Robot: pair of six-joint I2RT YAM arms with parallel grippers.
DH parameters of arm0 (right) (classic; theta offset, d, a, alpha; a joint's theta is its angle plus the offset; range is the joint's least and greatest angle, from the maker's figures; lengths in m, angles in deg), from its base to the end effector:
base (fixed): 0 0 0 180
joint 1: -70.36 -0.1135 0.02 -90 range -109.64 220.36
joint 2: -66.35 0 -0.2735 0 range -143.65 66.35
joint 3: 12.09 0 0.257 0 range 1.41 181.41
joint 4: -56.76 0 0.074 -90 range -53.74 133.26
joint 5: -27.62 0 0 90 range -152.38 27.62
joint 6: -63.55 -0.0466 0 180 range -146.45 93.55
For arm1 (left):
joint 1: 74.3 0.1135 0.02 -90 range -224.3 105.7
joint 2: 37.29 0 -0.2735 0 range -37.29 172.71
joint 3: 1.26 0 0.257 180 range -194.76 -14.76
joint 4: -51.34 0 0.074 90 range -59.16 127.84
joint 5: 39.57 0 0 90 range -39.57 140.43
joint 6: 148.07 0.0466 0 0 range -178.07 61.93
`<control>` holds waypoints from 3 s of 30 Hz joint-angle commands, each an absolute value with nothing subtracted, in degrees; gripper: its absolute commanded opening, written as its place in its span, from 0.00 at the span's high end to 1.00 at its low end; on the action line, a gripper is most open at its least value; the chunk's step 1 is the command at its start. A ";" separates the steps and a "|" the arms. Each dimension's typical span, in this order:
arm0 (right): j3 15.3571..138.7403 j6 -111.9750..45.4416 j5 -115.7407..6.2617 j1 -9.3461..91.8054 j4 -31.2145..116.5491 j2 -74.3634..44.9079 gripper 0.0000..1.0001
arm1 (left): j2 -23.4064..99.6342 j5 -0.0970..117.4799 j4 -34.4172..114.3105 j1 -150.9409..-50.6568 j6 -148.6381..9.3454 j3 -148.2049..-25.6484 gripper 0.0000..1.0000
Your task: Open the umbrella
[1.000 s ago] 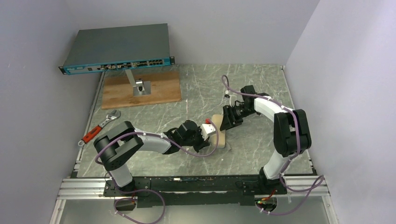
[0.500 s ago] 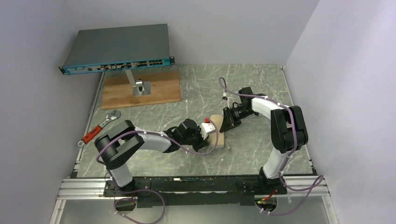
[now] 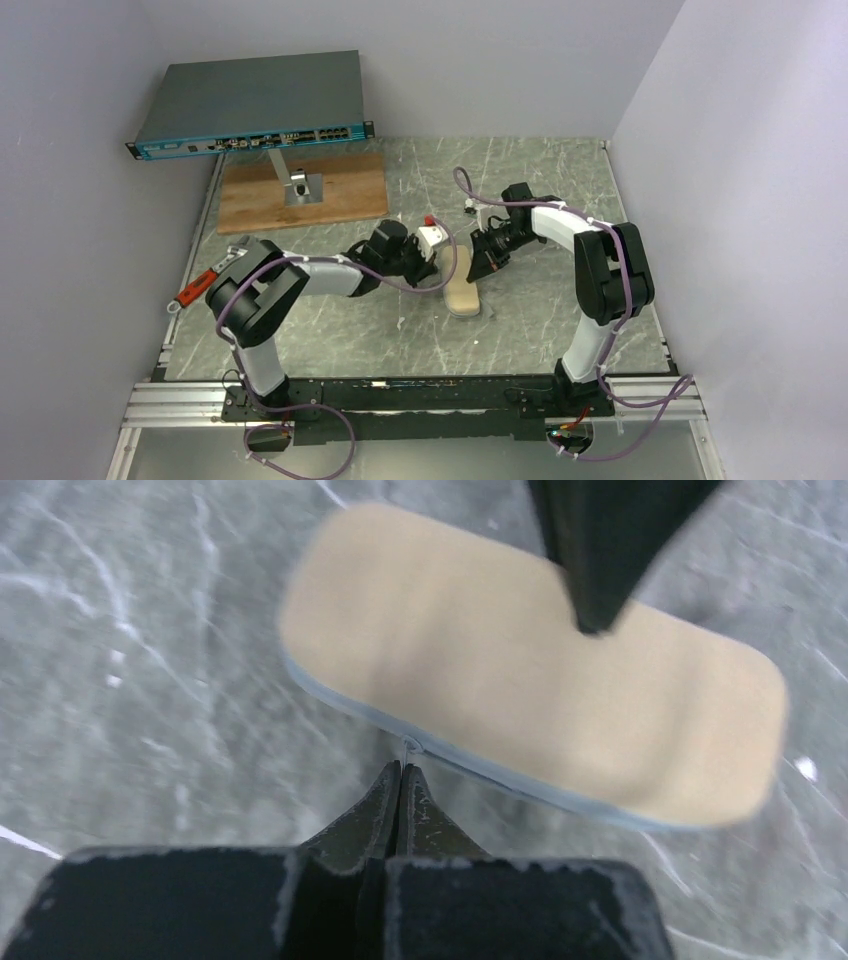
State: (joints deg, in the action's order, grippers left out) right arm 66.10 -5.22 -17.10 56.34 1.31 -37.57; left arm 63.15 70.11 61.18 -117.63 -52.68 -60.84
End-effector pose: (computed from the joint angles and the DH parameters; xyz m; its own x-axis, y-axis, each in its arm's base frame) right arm 0.3157 0.1130 0.1619 -0.7937 -0.4608 -0.3972 -0.6046 0.5251 0.5990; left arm 0.2547 -0.2618 0.1536 -0.2928 0.3978 -0.8695 0.8875 0.4515 -0.0923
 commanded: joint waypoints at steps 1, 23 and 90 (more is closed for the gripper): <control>65.20 3.95 -26.76 54.64 1.26 -40.32 1.00 | 66.05 69.76 64.18 -114.66 -50.38 -67.12 1.00; 69.90 2.12 -23.43 57.69 -2.52 -24.77 0.29 | 57.54 72.07 66.23 -121.01 -63.57 -54.27 1.00; 44.93 117.40 -19.68 54.42 -14.79 -17.52 1.00 | 53.74 82.27 59.55 -113.08 -46.39 -54.53 1.00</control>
